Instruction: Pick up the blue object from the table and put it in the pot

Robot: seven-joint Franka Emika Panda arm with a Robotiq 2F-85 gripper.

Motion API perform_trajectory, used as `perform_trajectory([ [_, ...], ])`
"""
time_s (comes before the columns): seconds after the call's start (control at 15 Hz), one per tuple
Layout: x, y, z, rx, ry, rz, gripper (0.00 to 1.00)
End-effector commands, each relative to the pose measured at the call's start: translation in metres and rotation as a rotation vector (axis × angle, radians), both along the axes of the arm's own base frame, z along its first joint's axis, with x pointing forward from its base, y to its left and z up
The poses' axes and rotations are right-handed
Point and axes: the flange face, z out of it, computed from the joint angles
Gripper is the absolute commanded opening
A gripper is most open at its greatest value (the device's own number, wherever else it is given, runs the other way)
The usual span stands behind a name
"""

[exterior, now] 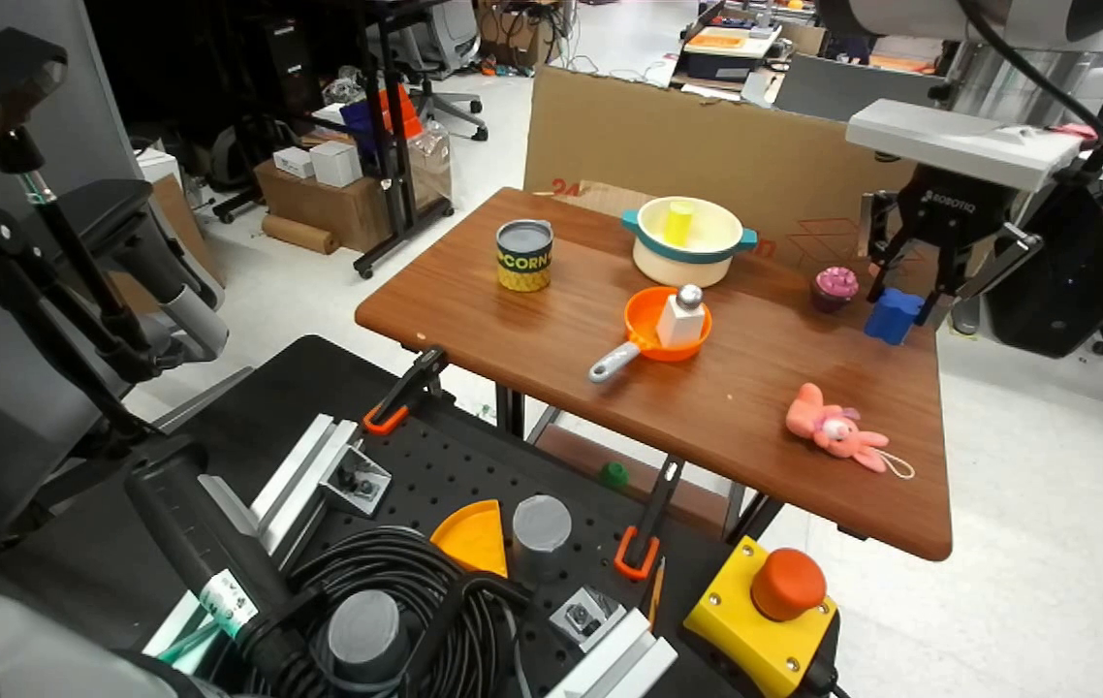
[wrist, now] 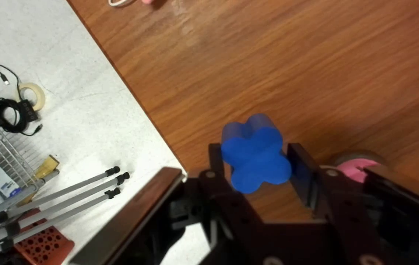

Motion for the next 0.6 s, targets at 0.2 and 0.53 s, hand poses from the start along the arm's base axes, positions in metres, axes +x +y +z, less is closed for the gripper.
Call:
perform_trajectory([
  [0.2,-0.035,0.025,0.017,-0.025,-0.027,0.119,0.22],
  [0.53,-0.052,0.043,0.021,-0.023,-0.041,0.178,0.22],
])
